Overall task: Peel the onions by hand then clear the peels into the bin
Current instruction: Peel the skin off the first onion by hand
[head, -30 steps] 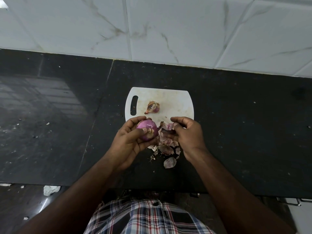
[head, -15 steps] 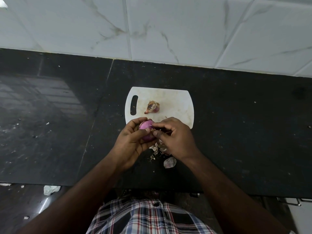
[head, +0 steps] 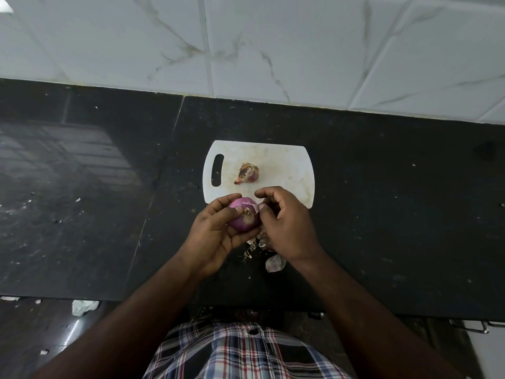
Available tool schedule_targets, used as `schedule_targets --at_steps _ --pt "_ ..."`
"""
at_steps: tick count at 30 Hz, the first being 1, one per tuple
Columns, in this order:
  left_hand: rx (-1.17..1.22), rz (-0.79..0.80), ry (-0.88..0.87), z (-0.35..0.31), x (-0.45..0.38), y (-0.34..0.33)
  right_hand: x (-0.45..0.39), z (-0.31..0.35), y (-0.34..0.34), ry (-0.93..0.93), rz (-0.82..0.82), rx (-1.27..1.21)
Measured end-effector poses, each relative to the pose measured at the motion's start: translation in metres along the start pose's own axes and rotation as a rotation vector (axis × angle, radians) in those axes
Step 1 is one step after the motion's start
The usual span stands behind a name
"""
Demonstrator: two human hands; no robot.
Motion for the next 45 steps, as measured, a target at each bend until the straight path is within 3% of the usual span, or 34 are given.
schedule_targets --at_steps 6,9,12,20,26,32,41,45 --pt "-0.075 -0.067 0.030 -0.002 0.001 0.003 -0.003 0.005 0.006 0.169 -0.005 0.273" --pt "-0.064 -0.064 0.059 -0.003 0.003 0.006 -0.012 -0.007 0.020 0.107 -0.057 0.352" --pt "-0.026 -0.040 0.081 -0.005 0.004 0.010 -0.017 -0.018 0.025 0.045 0.088 0.372" --pt "0.044 0.038 0.076 -0.005 0.004 0.003 -0.002 0.001 0.002 0.036 0.205 0.080" --pt "0.050 0.034 0.027 -0.004 0.003 0.001 0.006 -0.002 -0.007 0.129 0.018 0.084" --pt "0.026 0.037 0.016 -0.003 0.005 0.001 0.002 -0.001 -0.004 0.059 0.074 0.026" --pt "0.021 0.017 0.022 0.001 0.006 0.002 -0.004 -0.004 -0.007 0.010 0.282 0.101" --pt "0.019 0.006 0.000 -0.002 0.006 0.002 0.000 -0.004 -0.005 0.011 0.185 0.046"
Point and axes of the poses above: each hand's wrist, its own x-axis away from the middle knuckle, its own y-axis out of the back of the hand, z = x × y, the point moved 4 cm from there along -x, towards the middle knuckle, and after that the axes turned 12 degrees about y, right-handed, at the moved point
